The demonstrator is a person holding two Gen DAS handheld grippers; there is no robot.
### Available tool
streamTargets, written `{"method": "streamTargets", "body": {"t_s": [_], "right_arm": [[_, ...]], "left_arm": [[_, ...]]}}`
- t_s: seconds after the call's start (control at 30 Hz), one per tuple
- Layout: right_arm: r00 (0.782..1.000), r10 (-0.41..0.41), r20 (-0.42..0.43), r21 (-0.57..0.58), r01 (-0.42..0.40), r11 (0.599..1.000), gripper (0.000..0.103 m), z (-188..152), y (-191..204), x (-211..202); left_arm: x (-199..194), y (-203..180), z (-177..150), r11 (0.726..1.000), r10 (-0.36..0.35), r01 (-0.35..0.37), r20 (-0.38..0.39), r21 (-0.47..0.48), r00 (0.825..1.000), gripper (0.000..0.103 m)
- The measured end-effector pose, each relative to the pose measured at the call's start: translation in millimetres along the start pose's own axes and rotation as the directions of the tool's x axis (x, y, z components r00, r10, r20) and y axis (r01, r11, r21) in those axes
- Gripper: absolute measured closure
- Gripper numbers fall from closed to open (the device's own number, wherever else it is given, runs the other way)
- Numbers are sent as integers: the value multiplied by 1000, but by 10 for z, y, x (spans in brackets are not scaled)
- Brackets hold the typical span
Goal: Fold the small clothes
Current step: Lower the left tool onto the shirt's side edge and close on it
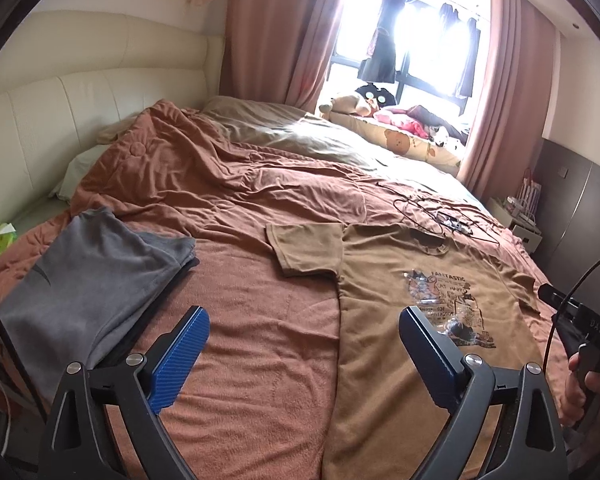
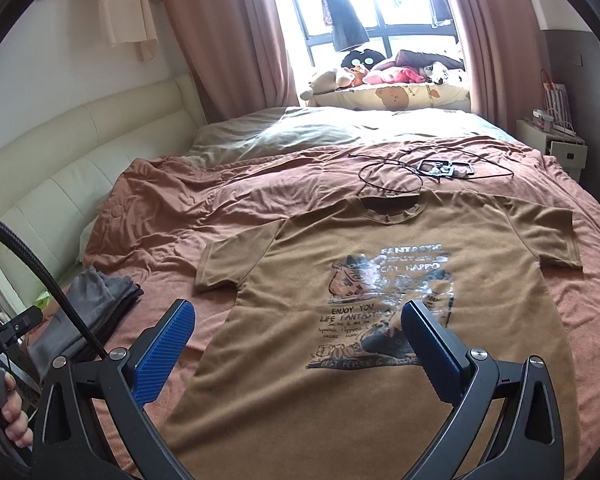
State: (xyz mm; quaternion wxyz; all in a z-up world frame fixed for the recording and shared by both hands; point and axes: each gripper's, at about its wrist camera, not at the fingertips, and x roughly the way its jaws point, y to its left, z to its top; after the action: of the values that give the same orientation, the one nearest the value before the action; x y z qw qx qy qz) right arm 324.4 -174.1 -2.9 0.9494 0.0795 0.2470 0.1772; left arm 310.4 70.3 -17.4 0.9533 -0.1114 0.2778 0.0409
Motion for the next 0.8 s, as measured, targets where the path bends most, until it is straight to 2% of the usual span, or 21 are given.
{"method": "streamTargets", "body": {"t_s": [0.1, 0.43, 0.67, 0.8], "right_arm": [[1000, -12, -2, 1, 12, 1000, 0, 30, 63, 200], [999, -11, -37, 98, 14, 995, 0, 56, 104, 879], [993, -8, -115, 162, 27, 986, 22, 171, 20, 1418], [987, 25, -158, 220, 11, 975, 35, 262, -57, 1808]], "left_arm": [[169, 51, 62, 1000, 5, -5, -4, -29, 1000, 12], [800, 132, 214, 996, 0, -5, -64, -86, 998, 17], [1303, 214, 256, 995, -5, -9, -132, -103, 991, 24], [1638, 288, 277, 992, -15, -7, -175, -124, 984, 30]]}}
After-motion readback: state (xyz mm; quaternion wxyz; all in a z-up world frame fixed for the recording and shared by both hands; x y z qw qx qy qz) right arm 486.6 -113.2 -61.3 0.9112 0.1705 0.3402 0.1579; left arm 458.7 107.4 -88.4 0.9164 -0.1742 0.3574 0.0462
